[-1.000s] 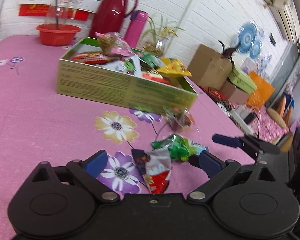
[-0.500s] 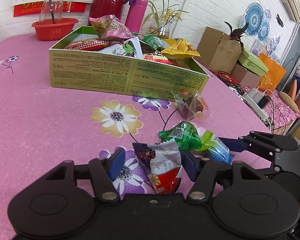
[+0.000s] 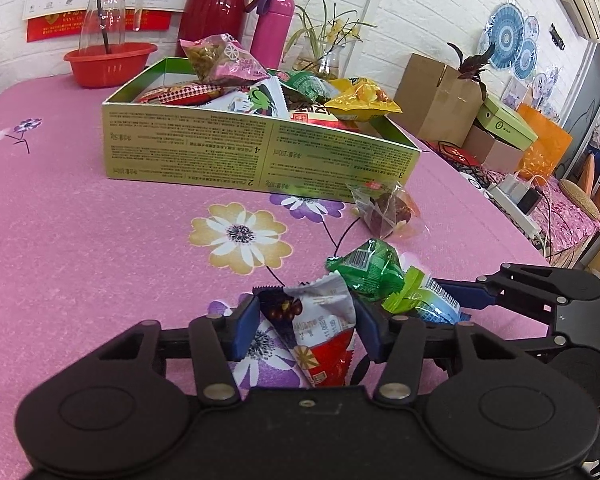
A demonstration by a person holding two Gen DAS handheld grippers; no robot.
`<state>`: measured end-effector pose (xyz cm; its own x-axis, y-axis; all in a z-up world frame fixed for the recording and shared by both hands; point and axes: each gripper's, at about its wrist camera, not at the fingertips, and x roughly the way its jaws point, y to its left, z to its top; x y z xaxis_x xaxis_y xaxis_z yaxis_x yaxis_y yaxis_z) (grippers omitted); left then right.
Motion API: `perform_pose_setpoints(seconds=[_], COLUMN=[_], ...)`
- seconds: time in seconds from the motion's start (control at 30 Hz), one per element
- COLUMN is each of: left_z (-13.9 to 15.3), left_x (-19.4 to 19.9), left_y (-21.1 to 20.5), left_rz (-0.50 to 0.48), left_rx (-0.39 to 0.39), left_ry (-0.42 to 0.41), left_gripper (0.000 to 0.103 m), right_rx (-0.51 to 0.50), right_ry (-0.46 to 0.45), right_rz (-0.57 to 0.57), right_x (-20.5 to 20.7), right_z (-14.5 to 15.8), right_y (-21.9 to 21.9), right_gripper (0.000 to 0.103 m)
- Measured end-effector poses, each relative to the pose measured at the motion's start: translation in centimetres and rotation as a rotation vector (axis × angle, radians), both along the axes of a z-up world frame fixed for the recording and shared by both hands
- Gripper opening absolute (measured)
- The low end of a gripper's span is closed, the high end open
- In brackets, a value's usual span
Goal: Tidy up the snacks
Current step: 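Move both tools down to the snacks left on the table, then grasp the red-white bag with the left tool while the right tool grasps the blue-green bar, then lift both snacks into the green box and open both tools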
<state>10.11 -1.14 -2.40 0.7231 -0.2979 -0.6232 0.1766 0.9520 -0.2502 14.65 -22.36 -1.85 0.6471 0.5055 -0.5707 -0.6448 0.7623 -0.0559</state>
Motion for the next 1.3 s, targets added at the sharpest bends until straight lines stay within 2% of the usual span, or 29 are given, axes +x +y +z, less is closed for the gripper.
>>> perform_pose_setpoints(seconds=[0.4, 0.5, 0.57, 0.9, 1.07, 1.3], left_z=[0.0, -0.1, -0.1, -0.1, 1.0, 4.9], left_x=[-0.1, -0.1, -0.1, -0.8, -1.2, -0.5], left_y=[0.4, 0.5, 0.5, 2.3, 3.2, 4.7], left_rz=[0.000, 0.000, 0.004, 0.019, 0.011, 0.016], left_rx=[-0.012, -0.014, -0.013, -0.099, -0.130, -0.120], left_ry=[-0.004, -0.005, -0.006, 0.005, -0.006, -0.089], left_gripper=[0.025, 0.021, 0.020, 0.020, 0.020, 0.020], right_rx=[0.004, 0.010, 0.013, 0.016, 0.043, 0.116], right_ry=[0.003, 0.006, 0.007, 0.005, 0.000, -0.064], right_rz=[-0.008, -0.007, -0.003, 0.013, 0.034, 0.041], right_x=[0.1, 0.1, -0.1, -0.6, -1.1, -0.7], right_z=[0.0, 0.0, -0.1, 0.0, 0.8, 3.9], right_y=[0.2, 0.3, 0.4, 0.8, 0.7, 0.3], right_gripper=[0.070, 0.065, 0.058, 0.053, 0.052, 0.052])
